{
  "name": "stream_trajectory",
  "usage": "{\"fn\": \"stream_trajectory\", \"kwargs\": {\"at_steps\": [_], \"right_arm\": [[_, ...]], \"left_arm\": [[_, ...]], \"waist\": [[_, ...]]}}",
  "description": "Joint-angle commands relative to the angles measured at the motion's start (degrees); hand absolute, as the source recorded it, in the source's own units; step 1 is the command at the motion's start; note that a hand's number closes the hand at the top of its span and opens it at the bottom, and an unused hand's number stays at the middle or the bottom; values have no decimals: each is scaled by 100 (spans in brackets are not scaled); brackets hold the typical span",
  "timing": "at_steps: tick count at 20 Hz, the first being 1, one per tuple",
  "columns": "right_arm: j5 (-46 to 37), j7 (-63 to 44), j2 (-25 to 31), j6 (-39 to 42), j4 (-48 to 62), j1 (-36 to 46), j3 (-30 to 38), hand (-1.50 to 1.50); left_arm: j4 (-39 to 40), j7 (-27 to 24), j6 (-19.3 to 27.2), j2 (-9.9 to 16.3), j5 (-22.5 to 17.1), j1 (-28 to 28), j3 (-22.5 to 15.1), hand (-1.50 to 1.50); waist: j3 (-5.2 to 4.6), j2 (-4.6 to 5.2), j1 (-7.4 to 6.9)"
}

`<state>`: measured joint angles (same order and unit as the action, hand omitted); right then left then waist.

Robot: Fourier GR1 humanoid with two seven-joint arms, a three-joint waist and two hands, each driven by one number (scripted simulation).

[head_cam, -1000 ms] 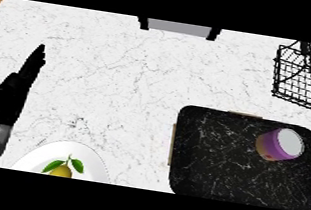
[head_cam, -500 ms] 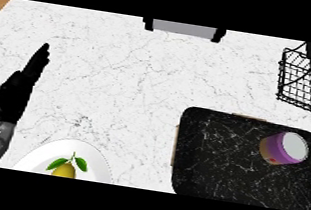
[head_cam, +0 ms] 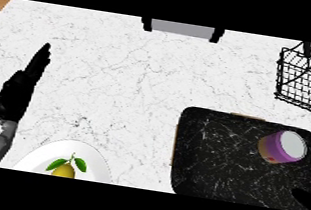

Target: Pick the can from the tray and place it in the tiered basket

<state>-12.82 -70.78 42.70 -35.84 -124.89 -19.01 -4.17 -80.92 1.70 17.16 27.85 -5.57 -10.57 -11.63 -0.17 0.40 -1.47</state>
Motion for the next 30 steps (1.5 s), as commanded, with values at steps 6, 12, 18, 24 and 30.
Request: {"fn": "stream_trajectory", "kwargs": {"at_steps": [6, 12, 18, 24, 30], "right_arm": [[-959, -1448, -295, 402, 243, 443, -412, -150], [-1596, -1452, -854, 744, 599, 836, -598, -150], [-1652, -1454, -1207, 1182, 777, 981, -369, -150], [-1971, -1452, -1900, 1450, 1081, 1355, -179, -150], [-2346, -1451, -2283, 1607, 1180, 1368, -222, -150]], "left_arm": [[-59, 34, 1, -77, 135, 77, 60, 0], [-2, 45, 83, -262, 325, -16, -11, 0], [52, 74, -133, -138, 202, 9, 222, 0], [-144, 285, -81, -194, 299, 15, 194, 0], [-166, 116, -323, -114, 258, 143, 343, 0]], "waist": [[-10, -17, 78], [-7, -11, 76], [-1, -17, 119], [-1, -27, 101], [7, -39, 122]]}}
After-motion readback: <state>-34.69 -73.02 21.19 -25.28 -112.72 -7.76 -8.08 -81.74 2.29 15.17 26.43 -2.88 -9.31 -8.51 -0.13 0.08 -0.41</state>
